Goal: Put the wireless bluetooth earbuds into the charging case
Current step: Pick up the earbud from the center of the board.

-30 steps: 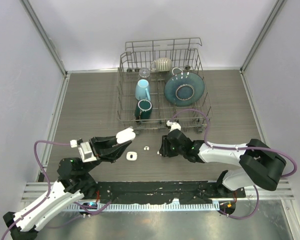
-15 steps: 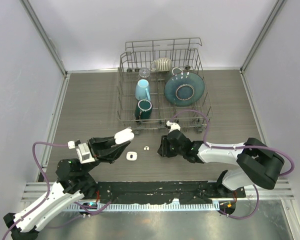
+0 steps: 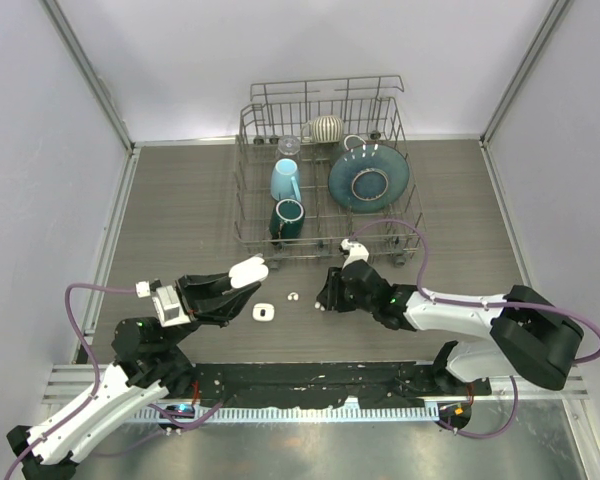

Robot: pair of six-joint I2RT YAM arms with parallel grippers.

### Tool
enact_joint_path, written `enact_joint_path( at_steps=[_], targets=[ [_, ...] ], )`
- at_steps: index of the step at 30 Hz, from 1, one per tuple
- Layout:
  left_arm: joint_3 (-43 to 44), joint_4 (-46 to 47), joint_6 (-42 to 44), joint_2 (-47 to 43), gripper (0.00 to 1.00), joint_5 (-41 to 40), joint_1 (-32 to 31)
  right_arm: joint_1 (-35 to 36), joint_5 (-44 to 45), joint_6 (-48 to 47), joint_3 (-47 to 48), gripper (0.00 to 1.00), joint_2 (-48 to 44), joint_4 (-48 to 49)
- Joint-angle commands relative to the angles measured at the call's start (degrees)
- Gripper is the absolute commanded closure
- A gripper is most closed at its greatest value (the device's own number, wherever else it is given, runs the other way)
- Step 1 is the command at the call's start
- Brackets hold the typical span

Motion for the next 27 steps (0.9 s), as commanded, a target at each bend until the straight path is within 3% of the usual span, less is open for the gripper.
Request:
enact_joint_path(
  at_steps=[1, 27],
  targets=[
    [0.5, 1.64, -0.53, 0.31, 1.0, -0.8, -0.02, 0.09, 2.71, 0.8, -0.11, 0.58, 0.77, 1.94],
    [0.32, 1.47, -0.79, -0.13, 1.0, -0.89, 0.07, 0.09, -2.21, 0.01, 0.25, 0.66, 7.02, 4.22]
  ],
)
